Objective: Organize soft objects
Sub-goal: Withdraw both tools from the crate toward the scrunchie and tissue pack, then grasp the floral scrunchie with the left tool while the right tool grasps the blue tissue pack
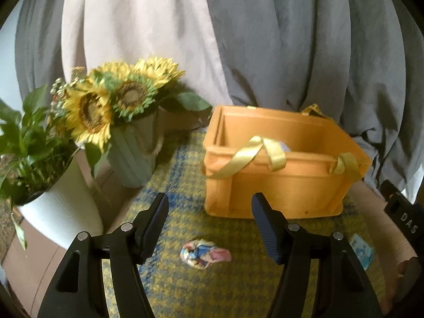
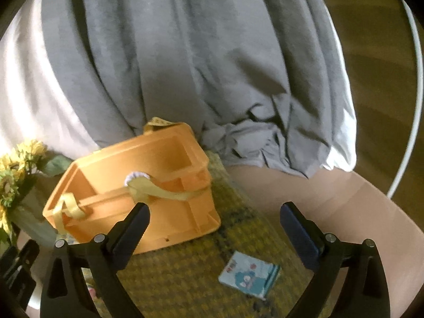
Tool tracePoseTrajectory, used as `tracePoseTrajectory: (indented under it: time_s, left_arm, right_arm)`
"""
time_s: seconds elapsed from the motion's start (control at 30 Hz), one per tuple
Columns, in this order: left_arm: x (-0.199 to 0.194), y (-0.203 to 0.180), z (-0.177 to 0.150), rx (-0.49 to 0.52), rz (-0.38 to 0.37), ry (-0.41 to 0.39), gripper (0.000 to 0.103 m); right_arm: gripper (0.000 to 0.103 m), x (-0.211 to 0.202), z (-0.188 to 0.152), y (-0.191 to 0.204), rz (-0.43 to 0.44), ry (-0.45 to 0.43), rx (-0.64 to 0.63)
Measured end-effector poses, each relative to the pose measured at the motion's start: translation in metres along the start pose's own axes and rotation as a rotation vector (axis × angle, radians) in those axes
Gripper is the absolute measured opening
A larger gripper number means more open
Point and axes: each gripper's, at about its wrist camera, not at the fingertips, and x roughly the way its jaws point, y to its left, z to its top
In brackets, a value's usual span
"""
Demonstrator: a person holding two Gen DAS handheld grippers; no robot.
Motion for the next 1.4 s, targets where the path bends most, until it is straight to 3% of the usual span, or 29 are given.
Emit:
tracePoseTrajectory:
  time_s: [0.1, 0.3, 0.7, 0.97, 1.4]
  left_arm:
    - [-0.001, -0.003, -0.012, 0.04, 0.066, 0.001, 0.066]
    - [-0.003, -0.003, -0.028, 0.032, 0.084, 0.015, 0.07]
    - [0.024, -0.001, -0.055, -0.011, 0.061, 0.133, 0.074]
    - [0.052, 0.001, -0.068, -0.042, 0.052, 0.228, 0.074]
    - [0.086, -0.003, -0.069, -0.029, 0.057, 0.278, 0.074]
  right_arm:
    - [0.1, -0.002, -0.009, -0.003, -0.026, -0.006, 0.0]
    - [0.1, 0.004, -0.026, -0.015, -0.059, 0.053, 0.052]
    - [0.102, 0.015, -0.052, -0.025, -0.066, 0.14, 0.062]
    - [0.102, 0.043, -0.068, -0.02, -0.09, 0.262, 0.038]
    - [0.102, 0.08, -0.077, -0.016, -0.183, 0.373, 0.046]
